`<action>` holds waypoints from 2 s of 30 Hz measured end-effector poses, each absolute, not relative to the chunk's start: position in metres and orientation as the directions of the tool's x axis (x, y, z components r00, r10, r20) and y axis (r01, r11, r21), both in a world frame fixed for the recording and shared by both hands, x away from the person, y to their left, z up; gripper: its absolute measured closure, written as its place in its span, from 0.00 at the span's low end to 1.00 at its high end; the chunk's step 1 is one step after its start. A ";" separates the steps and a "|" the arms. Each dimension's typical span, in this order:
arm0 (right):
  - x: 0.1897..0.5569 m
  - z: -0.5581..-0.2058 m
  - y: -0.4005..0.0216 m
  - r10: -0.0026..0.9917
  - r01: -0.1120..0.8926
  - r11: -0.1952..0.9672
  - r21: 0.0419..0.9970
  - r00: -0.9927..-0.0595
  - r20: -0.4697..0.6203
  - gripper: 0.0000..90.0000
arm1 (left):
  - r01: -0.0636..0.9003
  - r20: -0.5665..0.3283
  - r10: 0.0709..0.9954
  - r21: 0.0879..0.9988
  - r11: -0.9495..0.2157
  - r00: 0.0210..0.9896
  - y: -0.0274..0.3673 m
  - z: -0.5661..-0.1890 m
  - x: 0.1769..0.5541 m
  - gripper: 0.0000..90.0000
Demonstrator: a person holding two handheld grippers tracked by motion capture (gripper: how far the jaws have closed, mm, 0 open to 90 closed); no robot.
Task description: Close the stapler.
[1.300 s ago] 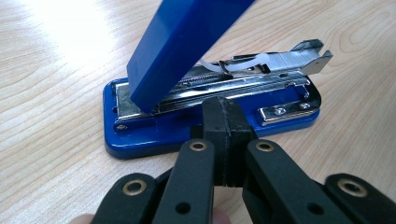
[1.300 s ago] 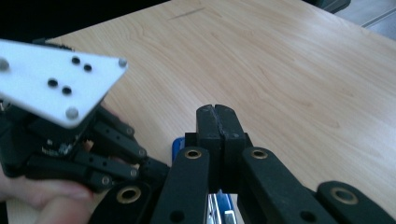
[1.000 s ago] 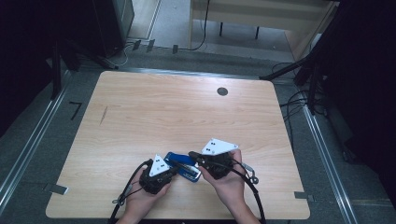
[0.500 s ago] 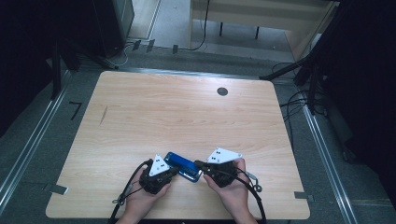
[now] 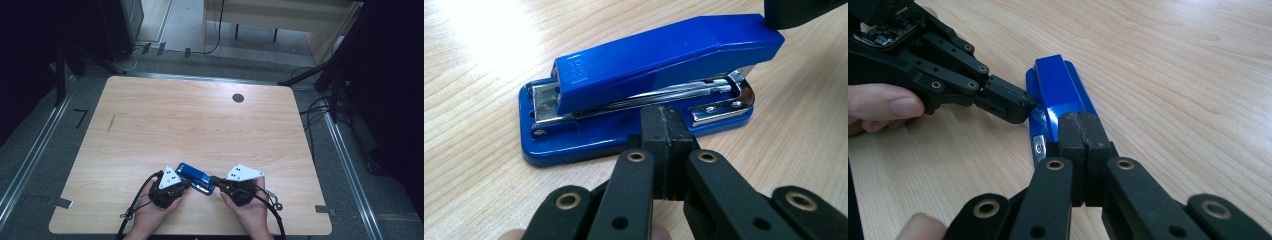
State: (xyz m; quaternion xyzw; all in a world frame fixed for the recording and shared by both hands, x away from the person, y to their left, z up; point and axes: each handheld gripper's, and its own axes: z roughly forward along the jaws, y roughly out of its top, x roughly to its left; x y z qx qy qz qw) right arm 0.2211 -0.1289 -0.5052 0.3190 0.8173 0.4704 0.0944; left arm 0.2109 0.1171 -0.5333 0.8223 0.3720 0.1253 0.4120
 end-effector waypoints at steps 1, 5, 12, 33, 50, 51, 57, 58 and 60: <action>0.221 -0.506 -0.129 0.609 0.433 0.351 0.830 -0.779 0.149 1.00 | 0.509 -0.102 0.714 0.771 -0.383 0.692 0.117 -0.533 0.211 1.00; 0.219 -0.509 -0.128 0.623 0.434 0.348 0.831 -0.769 0.141 1.00 | 0.511 -0.105 0.715 0.771 -0.380 0.691 0.117 -0.533 0.211 1.00; 0.216 -0.507 -0.125 0.642 0.436 0.357 0.826 -0.757 0.122 1.00 | 0.512 -0.122 0.715 0.780 -0.359 0.688 0.120 -0.533 0.211 1.00; 0.196 -0.513 -0.132 0.649 0.451 0.277 0.848 -0.739 0.181 1.00 | 0.485 -0.114 0.824 0.850 -0.208 0.555 0.187 -0.524 0.211 0.73; 0.192 -0.526 -0.118 0.666 0.447 0.284 0.848 -0.729 0.161 1.00 | 0.535 -0.077 0.951 0.839 -0.100 0.298 0.259 -0.521 0.222 0.21; 0.192 -0.526 -0.119 0.665 0.446 0.284 0.849 -0.729 0.161 1.00 | 0.535 -0.082 0.953 0.840 -0.092 0.292 0.262 -0.521 0.222 0.18; 0.192 -0.526 -0.119 0.668 0.441 0.280 0.853 -0.728 0.157 1.00 | 0.535 -0.076 0.965 0.841 -0.074 0.252 0.277 -0.521 0.223 0.15; 0.193 -0.526 -0.118 0.669 0.442 0.282 0.852 -0.727 0.156 1.00 | 0.541 -0.078 0.964 0.838 -0.075 0.255 0.277 -0.522 0.224 0.15; 0.193 -0.527 -0.118 0.670 0.445 0.286 0.849 -0.726 0.155 1.00 | 0.545 -0.082 0.963 0.835 -0.074 0.256 0.277 -0.523 0.224 0.15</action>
